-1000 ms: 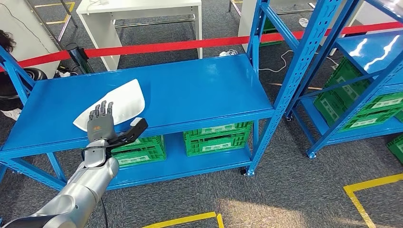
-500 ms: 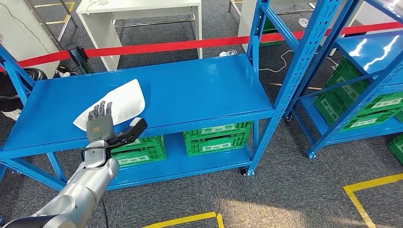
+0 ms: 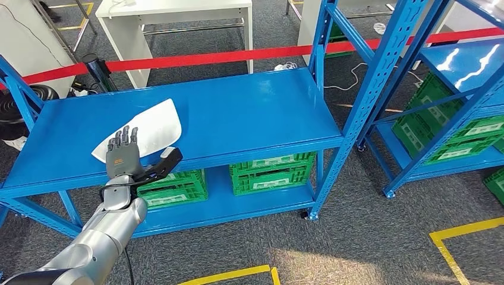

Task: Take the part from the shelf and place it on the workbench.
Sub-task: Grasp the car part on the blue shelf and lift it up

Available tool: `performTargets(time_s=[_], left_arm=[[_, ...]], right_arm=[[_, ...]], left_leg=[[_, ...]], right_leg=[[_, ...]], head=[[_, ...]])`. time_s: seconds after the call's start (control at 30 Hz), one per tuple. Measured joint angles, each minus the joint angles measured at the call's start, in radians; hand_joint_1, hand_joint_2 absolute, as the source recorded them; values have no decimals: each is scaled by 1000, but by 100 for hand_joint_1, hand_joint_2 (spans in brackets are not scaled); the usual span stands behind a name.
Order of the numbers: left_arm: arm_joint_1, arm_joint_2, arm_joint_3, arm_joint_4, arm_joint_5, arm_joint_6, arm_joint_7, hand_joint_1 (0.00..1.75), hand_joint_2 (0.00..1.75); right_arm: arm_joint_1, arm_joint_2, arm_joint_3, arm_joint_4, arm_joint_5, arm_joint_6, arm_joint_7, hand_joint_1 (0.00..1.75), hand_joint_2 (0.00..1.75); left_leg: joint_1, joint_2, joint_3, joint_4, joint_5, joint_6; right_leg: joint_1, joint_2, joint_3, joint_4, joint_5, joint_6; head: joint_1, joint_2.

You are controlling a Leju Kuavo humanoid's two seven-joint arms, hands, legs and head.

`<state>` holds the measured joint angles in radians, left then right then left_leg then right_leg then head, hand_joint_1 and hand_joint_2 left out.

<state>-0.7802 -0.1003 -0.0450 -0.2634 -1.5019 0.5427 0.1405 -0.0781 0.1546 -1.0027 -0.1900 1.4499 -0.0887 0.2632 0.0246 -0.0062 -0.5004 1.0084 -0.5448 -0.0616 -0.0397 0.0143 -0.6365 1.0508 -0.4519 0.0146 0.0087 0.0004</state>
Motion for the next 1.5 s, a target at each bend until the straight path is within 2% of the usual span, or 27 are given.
performTargets(time_s=[0.23,0.37,0.63,0.83,0.87,0.97,1.0,1.07,1.5], left_arm=[[-1,0,0,0,0,24,-8,0,175],[-1,0,0,0,2,20,-16,175,175],[-1,-1,0,0,2,3,-18,175,175],[-1,-2,0,0,2,3,-19,148,175],[-1,-2,0,0,2,3,-18,126,175],[-1,-2,0,0,2,3,-18,29,175],[-1,-2,0,0,2,3,-19,13,175],[-1,-2,0,0,3,3,-20,0,175],[-1,-4,1,7,4,-99,-47,0,175]], right_arm=[[0,0,0,0,-6,-3,0,0,0],[0,0,0,0,-8,-4,0,0,0],[1,0,0,0,-11,-5,0,0,0],[3,0,0,0,-14,-11,0,0,0],[3,0,0,0,-14,-12,0,0,0],[4,0,0,0,-14,-12,0,0,0],[4,0,0,0,-13,-12,0,0,0],[4,0,0,0,-12,-11,0,0,0],[4,-1,1,0,-1,3,0,0,0]], left_leg=[[0,0,0,0,0,0],[0,0,0,0,0,0],[0,0,1,0,0,0],[0,0,1,0,0,0],[0,0,1,0,0,0],[0,0,1,0,0,0],[0,0,1,0,0,0],[0,0,1,0,0,0],[0,0,1,0,0,0]], right_leg=[[0,0,0,0,0,0],[0,0,0,0,0,0],[0,0,0,0,0,0],[0,0,0,0,0,0],[0,0,0,0,0,0],[0,0,0,0,0,0],[0,0,0,0,0,0],[0,0,0,0,0,0],[0,0,1,0,0,0]], head=[[0,0],[0,0],[0,0],[0,0],[0,0],[0,0],[0,0],[0,0],[0,0]])
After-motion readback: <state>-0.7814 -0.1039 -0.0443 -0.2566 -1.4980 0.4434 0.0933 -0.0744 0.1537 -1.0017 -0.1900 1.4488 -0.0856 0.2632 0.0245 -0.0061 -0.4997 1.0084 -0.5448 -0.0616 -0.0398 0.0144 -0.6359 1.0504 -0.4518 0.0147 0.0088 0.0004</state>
